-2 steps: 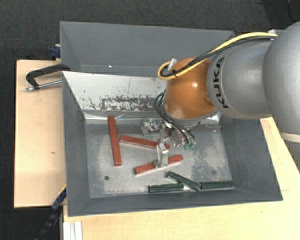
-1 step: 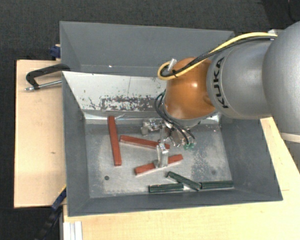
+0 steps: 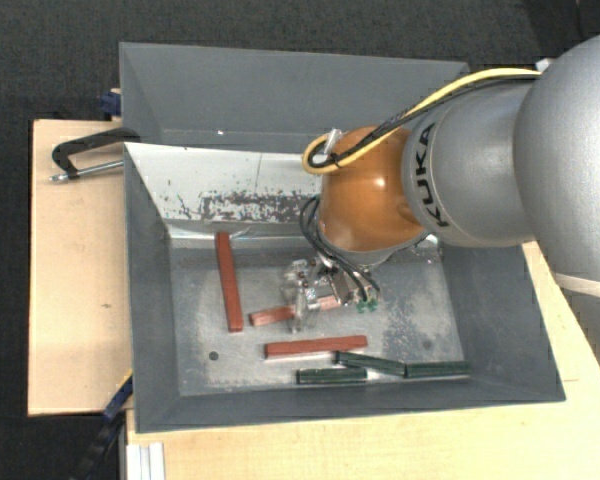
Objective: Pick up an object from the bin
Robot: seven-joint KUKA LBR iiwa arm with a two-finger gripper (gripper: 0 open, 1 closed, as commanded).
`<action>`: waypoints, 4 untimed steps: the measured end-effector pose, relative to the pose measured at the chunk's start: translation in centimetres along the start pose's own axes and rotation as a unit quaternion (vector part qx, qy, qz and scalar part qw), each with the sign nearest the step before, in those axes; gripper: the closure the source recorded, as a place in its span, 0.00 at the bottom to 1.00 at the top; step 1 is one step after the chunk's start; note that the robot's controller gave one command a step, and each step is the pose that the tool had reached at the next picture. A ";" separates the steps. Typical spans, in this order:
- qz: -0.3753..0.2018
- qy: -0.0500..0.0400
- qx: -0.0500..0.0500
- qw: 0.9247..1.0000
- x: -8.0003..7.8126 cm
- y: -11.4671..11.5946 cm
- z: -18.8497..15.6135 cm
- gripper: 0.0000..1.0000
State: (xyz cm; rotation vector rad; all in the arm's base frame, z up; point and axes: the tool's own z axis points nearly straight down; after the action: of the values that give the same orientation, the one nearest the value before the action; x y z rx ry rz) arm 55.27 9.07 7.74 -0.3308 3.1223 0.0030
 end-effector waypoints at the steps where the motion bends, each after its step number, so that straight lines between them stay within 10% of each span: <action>1: 0.000 0.000 0.000 1.000 0.0 0.0 0.0 1.00; 2: 0.000 0.000 0.000 1.000 0.0 0.0 0.0 1.00; 3: -0.001 -0.002 0.000 1.000 -1.2 -1.6 -11.4 1.00; 4: -0.001 -0.002 0.000 1.000 -1.2 -1.6 -11.4 1.00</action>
Offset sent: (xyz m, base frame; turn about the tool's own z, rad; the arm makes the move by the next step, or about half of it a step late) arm 0.0000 0.0000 0.0000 0.0000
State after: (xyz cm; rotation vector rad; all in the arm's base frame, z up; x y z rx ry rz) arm 56.74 7.76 19.17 -0.3339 3.1184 0.0024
